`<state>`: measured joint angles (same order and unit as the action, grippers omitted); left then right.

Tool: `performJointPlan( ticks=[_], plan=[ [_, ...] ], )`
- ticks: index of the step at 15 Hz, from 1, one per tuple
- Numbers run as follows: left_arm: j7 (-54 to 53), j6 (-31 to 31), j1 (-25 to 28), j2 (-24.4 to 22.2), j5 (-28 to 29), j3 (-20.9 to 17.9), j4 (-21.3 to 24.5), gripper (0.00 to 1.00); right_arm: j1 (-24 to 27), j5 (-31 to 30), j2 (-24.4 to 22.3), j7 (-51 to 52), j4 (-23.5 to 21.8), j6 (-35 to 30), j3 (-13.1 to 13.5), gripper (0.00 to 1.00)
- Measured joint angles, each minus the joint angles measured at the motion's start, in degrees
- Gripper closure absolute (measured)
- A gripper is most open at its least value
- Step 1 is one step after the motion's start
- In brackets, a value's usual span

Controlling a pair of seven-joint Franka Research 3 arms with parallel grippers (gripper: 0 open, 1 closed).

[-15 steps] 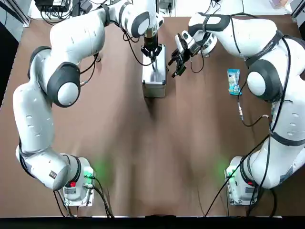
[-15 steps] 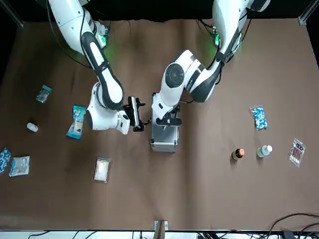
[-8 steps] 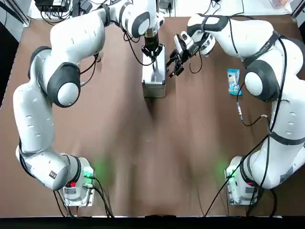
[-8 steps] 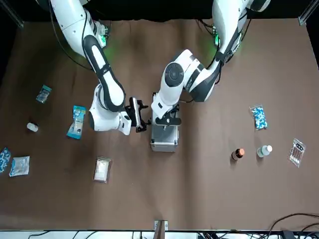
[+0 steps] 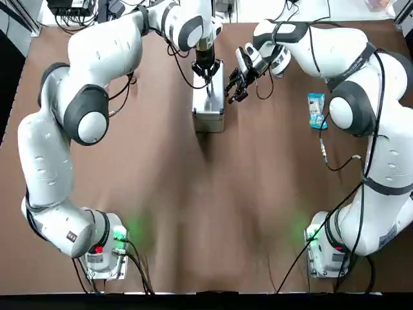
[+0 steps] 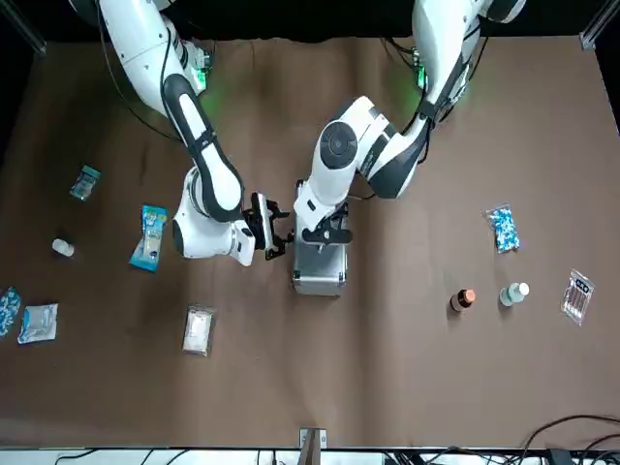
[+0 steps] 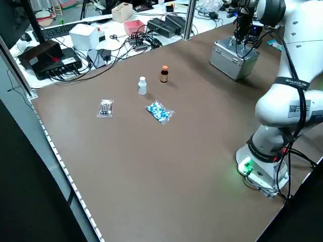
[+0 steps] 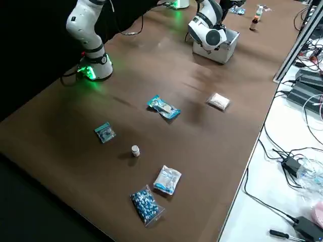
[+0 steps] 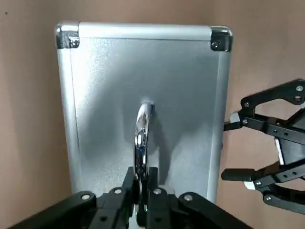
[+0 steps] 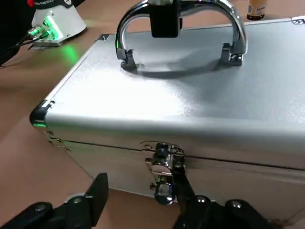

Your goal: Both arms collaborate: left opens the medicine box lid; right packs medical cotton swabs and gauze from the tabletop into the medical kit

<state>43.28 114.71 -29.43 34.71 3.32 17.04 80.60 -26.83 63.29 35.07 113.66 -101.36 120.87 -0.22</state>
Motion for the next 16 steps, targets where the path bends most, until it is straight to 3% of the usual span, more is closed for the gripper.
performJointPlan(
  ticks=[3, 8, 16],
  plan=[
    [0.0, -0.3, 0.0, 0.0, 0.0, 0.0, -0.2, 0.87, 0.0, 0.2, 0.0, 0.1, 0.1, 0.1, 0.0, 0.37],
    [0.0, -3.3, 0.4, -0.9, 0.0, -0.2, -1.2, 0.87, 0.0, 0.7, 0.2, 0.2, 0.3, 0.8, 0.1, 0.49],
    [-0.6, -8.0, 1.9, -3.4, 0.8, -0.3, -1.2, 0.87, 0.0, 0.7, 0.2, 0.2, 0.4, 0.8, 0.1, 0.51]
  ],
)
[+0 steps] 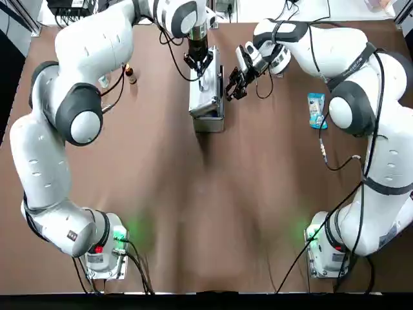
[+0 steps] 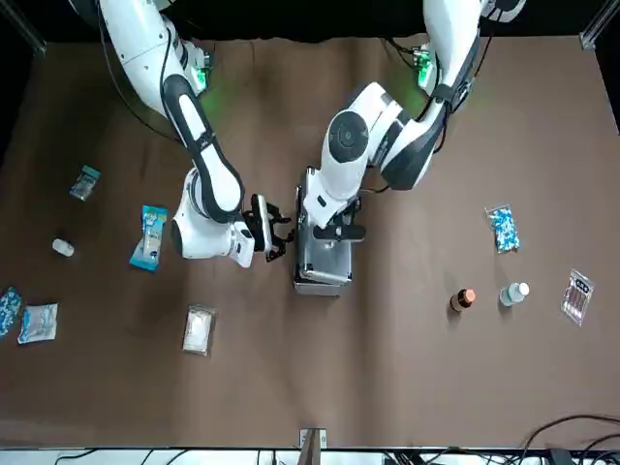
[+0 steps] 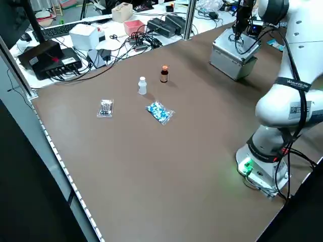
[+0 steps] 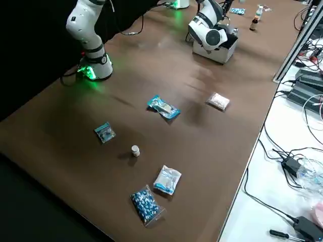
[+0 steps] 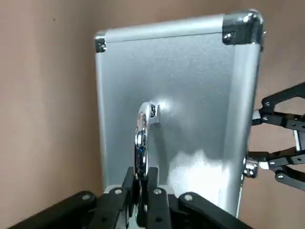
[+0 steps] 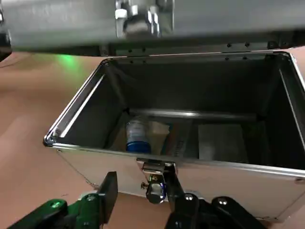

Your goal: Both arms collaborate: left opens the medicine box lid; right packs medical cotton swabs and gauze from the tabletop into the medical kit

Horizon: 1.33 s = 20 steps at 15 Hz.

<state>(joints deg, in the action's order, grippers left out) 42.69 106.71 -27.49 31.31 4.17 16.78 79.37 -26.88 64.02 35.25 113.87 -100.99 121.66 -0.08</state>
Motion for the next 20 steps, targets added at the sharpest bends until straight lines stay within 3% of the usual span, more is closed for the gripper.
performJointPlan(
  ticks=[12, 20],
  plan=[
    [-4.2, -5.6, 3.2, -1.5, 0.0, 0.1, 0.3, 0.87, 0.0, 0.0, 0.0, 0.0, 0.1, 0.2, 0.1, 0.53],
    [-7.3, -5.9, 6.1, -2.0, -1.5, 1.3, 1.7, 0.87, -0.1, 0.0, 0.0, 0.1, 0.2, 0.1, 0.0, 0.53]
  ],
)
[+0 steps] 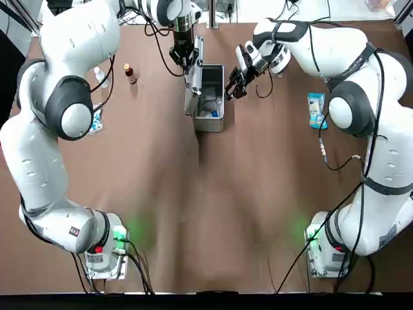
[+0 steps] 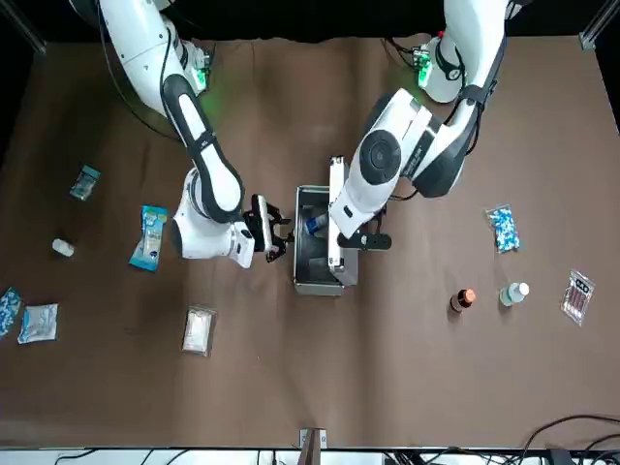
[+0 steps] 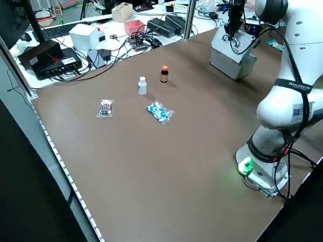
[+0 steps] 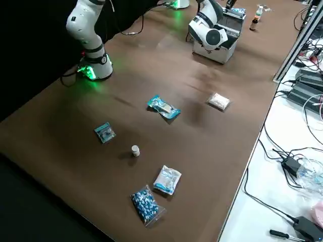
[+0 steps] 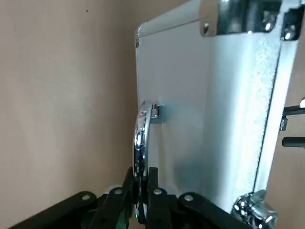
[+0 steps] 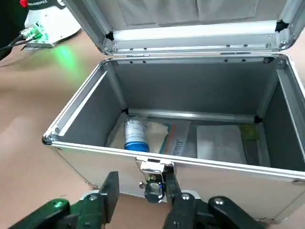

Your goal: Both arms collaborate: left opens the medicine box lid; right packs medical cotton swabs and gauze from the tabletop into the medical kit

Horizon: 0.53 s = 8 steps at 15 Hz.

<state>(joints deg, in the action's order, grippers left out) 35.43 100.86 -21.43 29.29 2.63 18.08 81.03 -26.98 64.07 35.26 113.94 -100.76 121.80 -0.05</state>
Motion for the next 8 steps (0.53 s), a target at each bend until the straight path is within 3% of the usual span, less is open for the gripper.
performJointPlan(
  ticks=[8],
  plan=[
    [-3.7, -0.5, 3.4, -0.1, -1.0, 0.5, 1.4, 0.84, -0.1, 0.0, 0.0, 0.0, 0.1, 0.1, 0.0, 0.53]
  ],
)
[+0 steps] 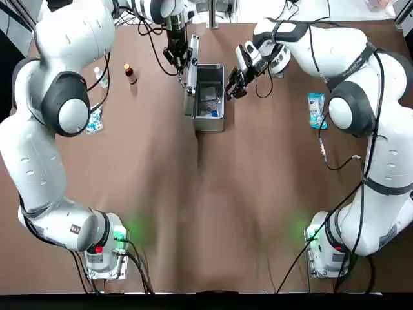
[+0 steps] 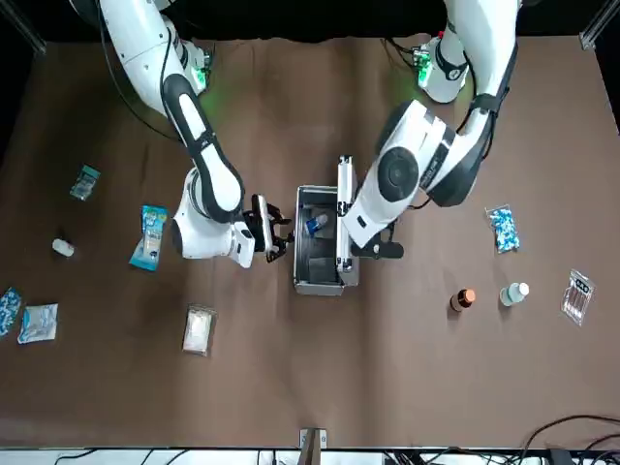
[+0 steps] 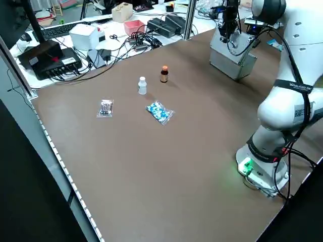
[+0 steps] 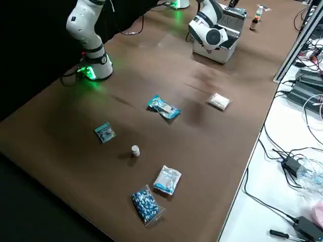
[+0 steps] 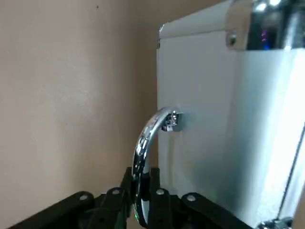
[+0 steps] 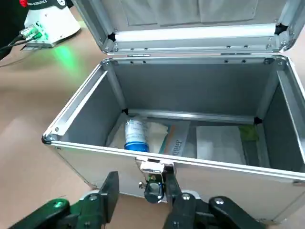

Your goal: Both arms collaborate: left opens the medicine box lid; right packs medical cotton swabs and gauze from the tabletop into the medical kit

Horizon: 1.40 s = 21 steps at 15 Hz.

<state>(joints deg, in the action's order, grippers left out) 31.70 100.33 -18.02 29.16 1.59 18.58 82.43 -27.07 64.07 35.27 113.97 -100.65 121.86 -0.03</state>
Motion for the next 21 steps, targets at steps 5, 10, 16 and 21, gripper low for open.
performJointPlan(
  ticks=[5, 10, 16, 21],
  plan=[
    [-3.1, 1.0, 2.3, 0.4, 3.2, -1.5, 0.7, 0.58, -0.1, 0.0, 0.0, 0.0, -0.1, 0.0, 0.0, 0.53],
    [-6.0, 0.7, 5.6, 0.4, 3.5, -1.8, 0.5, 0.15, -0.1, 0.0, 0.0, 0.0, -0.1, 0.0, 0.1, 0.53],
    [-13.6, -2.8, 10.8, -3.7, 3.7, -1.8, -0.3, 0.01, -0.1, 0.0, 0.0, 0.0, -0.1, 0.1, 0.1, 0.53],
    [-20.8, -6.4, 16.6, -10.1, 3.7, -1.8, -0.9, 0.00, -0.8, -0.1, 0.0, 0.0, -0.6, -0.4, 0.0, 0.20]
  ],
)
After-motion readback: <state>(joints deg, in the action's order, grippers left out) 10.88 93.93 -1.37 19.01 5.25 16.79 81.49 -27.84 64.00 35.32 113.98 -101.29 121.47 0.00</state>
